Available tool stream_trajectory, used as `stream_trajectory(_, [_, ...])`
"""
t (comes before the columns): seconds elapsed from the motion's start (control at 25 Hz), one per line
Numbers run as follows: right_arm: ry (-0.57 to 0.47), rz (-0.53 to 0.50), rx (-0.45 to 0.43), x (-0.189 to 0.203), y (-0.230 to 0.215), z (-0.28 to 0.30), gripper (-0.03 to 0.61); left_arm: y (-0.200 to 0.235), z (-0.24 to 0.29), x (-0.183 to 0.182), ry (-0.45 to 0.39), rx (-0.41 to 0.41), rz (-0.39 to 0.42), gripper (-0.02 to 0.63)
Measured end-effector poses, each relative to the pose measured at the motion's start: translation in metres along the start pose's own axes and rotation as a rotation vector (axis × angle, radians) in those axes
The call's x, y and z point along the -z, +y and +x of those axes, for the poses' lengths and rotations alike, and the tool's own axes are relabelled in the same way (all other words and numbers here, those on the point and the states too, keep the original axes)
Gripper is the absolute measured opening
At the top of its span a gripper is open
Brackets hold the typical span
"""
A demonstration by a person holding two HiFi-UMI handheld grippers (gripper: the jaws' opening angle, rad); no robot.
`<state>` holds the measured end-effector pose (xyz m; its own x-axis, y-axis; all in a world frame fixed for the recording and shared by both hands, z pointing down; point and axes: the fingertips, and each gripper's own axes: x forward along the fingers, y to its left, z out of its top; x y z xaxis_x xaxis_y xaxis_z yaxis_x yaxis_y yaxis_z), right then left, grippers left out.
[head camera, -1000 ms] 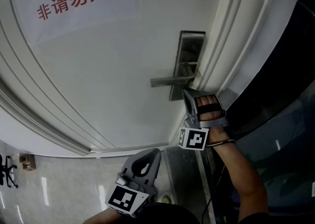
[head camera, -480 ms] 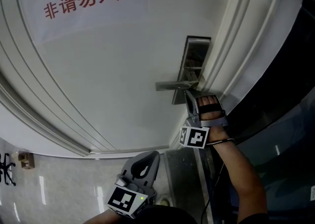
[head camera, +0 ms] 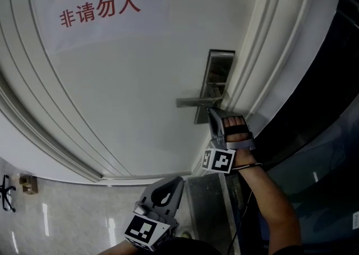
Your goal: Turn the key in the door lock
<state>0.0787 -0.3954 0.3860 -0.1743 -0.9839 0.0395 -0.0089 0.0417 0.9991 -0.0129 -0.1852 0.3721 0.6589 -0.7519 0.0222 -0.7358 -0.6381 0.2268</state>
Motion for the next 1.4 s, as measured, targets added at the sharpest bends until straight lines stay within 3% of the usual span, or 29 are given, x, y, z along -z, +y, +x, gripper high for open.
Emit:
stream_trajectory(0.32, [-0.031,0.041,0.014,-0.007,-0.004,-0.048,0.023,-0.012,-0.007,0.0,-0.009,0.003,0.014,0.005])
stream_trajectory(0.68, [-0.029,0.302,-0.068,-0.015,-0.007,-0.11,0.015,-0.035,-0.01,-0.005,-0.031,0.019,0.054,0.005])
stream_trajectory(1.08, [-0.081,0.265,-0.061,-0.026,-0.014,-0.144,0.014,-0.054,-0.01,-0.009,-0.044,0.019,0.076,0.005])
stream_trajectory(1.4, [-0.1,0.354,-0.076,-0.029,-0.017,-0.156,0.014,-0.06,-0.01,-0.01,-0.059,0.017,0.084,0.005])
